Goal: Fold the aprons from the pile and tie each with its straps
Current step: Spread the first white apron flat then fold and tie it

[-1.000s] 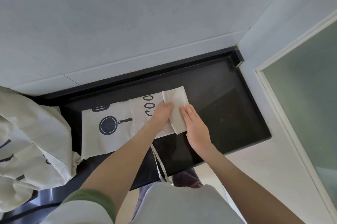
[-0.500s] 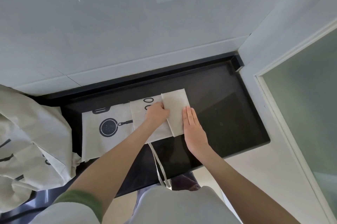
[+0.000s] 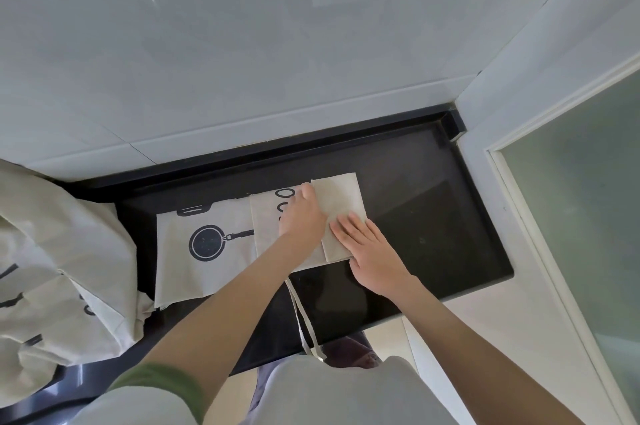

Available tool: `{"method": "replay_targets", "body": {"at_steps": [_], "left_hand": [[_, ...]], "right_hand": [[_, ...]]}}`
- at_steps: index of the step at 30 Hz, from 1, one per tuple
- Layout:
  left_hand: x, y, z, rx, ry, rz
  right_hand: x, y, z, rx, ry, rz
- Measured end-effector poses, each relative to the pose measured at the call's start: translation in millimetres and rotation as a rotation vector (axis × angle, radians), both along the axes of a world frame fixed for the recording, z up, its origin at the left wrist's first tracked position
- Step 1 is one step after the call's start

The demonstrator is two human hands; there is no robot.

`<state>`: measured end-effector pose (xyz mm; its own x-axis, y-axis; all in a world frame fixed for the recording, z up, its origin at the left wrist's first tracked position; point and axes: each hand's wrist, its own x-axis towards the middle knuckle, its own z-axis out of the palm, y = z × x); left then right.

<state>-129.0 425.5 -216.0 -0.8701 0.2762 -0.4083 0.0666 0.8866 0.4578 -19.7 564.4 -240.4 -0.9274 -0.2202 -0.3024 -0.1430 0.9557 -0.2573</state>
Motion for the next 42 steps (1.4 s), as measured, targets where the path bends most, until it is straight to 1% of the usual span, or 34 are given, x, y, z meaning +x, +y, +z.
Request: {"method": "replay_targets", "body": {"at_steps": [2, 3, 5, 7, 8, 10, 12, 16, 18, 19, 21, 24, 26, 28, 30, 31, 33, 35, 37, 38, 39, 41, 42], "left_hand": [[10.9, -1.8, -4.8, -0.134, 0.249, -0.194], [15.0, -4.1, -10.8, -0.174, 0.312, -0.281], [21.0, -11.9, -22.6, -0.229, 0.374, -0.409], [22.0, -18.9, -32.4, -0.247, 0.341, -0.433], [20.1, -20.5, -34.3, -0.249, 0.285, -0.442], [15.9, -20.5, -35.4, -0.25, 0.217, -0.488], [11.8, -20.0, -33.6, -0.267, 0.232, -0.522], [9.1, -21.7, -33.5, -0.277, 0.235, -0.527], [8.4, -21.2, -34.2, -0.282, 0.228, -0.529], [7.6, -21.2, -34.1, -0.284, 0.218, -0.531], [6.8, -20.0, -33.7, -0.296, 0.19, -0.532], [6.0, -17.6, -31.2, -0.309, 0.192, -0.537], [6.1, -17.2, -30.3, -0.296, 0.167, -0.521], [7.8, -15.4, -25.6, -0.327, 0.148, -0.502], [9.2, -9.7, -19.3, -0.337, 0.145, -0.449], [11.1, -6.3, -14.8, -0.313, 0.138, -0.384], [9.3, -0.1, -4.7, -0.155, 0.082, -0.21], [5.5, 1.9, 12.6, 0.112, -0.107, -0.054], [-0.4, -3.0, 31.7, 0.381, -0.368, 0.152], [-1.6, -5.7, 41.1, 0.515, -0.513, 0.302], [-3.6, -8.5, 47.1, 0.601, -0.61, 0.424], [-4.7, -13.1, 49.1, 0.664, -0.682, 0.454], [-4.0, -15.6, 46.9, 0.661, -0.671, 0.445]], "right_hand": [[-1.1, 1.6, 2.2, 0.018, -0.107, 0.027], [-2.2, 1.5, 4.4, 0.011, -0.155, 0.024], [-6.7, 0.8, 10.1, -0.049, -0.255, -0.008], [-11.1, 1.2, 14.3, -0.167, -0.33, -0.07], [-13.8, 1.2, 14.7, -0.199, -0.311, -0.102], [-18.4, 0.9, 13.0, -0.141, -0.178, -0.156], [-26.6, 0.1, 7.4, -0.05, -0.082, -0.194], [-40.4, -10.8, -5.3, 0.115, -0.012, -0.172], [-39.3, -13.9, -12.1, 0.148, 0.026, -0.225], [-38.2, -14.9, -14.6, 0.121, 0.04, -0.261], [-40.9, -15.3, -9.3, -0.008, 0.032, -0.431], [-52.6, -13.3, 9.3, -0.246, 0.024, -0.834], [-60.9, -5.6, 23.7, -0.487, -0.128, -1.032], [-65.9, 4.6, 34.5, -0.731, -0.311, -1.056], [-67.8, 9.8, 43.7, -0.835, -0.403, -0.966], [-68.0, 9.0, 47.7, -0.842, -0.409, -0.922], [-67.4, 1.8, 52.4, -0.841, -0.37, -0.879], [-64.5, -8.0, 53.9, -0.957, -0.335, -0.882], [-61.5, -16.1, 54.0, -1.079, -0.314, -0.839], [-60.6, -19.2, 53.4, -1.087, -0.307, -0.797], [-59.4, -23.8, 53.9, -1.081, -0.308, -0.755], [-58.2, -29.6, 52.1, -1.048, -0.296, -0.709], [-57.3, -32.4, 49.2, -1.02, -0.276, -0.689]]}}
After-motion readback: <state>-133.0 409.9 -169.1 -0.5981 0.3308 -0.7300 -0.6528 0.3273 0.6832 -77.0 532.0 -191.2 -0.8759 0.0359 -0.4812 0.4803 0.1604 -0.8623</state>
